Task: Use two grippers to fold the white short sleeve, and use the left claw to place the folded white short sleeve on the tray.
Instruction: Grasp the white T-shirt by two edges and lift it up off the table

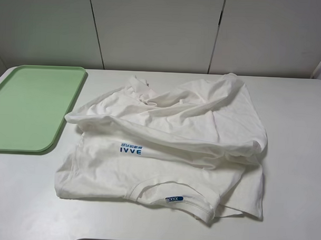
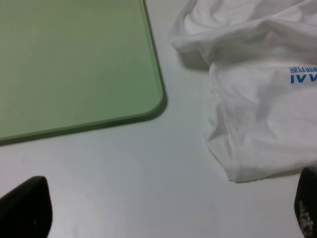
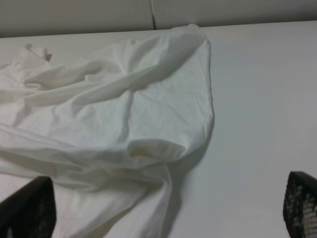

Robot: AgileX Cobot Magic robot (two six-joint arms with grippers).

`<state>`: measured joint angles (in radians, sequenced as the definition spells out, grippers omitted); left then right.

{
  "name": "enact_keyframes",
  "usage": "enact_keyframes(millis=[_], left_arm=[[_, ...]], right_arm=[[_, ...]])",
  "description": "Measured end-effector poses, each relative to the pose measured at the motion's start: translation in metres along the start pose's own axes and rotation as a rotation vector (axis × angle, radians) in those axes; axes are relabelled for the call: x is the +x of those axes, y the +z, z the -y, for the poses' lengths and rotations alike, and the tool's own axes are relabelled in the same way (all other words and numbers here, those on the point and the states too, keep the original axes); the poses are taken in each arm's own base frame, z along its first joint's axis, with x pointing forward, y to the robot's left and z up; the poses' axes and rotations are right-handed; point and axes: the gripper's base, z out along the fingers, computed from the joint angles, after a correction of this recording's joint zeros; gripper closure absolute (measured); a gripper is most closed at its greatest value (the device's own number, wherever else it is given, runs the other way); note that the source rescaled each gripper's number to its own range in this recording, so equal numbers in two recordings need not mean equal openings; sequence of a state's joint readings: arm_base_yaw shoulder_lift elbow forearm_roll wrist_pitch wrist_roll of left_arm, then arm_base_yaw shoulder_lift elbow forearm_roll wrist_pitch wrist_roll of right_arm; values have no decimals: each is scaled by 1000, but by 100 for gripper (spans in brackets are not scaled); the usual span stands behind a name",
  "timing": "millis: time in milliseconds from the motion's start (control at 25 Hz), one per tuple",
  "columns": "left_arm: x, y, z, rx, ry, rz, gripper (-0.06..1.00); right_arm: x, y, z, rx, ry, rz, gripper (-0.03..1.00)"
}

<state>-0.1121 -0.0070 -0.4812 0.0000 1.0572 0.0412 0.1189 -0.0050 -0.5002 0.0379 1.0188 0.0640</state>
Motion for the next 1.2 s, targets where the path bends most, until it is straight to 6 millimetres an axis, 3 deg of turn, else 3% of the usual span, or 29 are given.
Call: enact_keyframes(millis=[440,680,760,960,1120,1200], left_arm=[[0,0,0,29,21,0,-3],[-9,1,3,88,35,-25,-3],[-14,2,5,100,42,-41,-3],[-64,14,17,241,138,-145,-2],[-115,46,31,436,261,-253,-2],[-131,59,36,498,280,-273,-2]], right_arm=[[-2,3,-5,-58,-53,-22,-3],[-26,25,-20,-203,-98,-169,-3],[-47,41,-32,-326,-143,-219,-3],[-69,64,-41,-432,-195,-275,-3],[-85,81,-46,-506,-263,-285,-3],[-98,94,-48,-533,-350,-277,-3]])
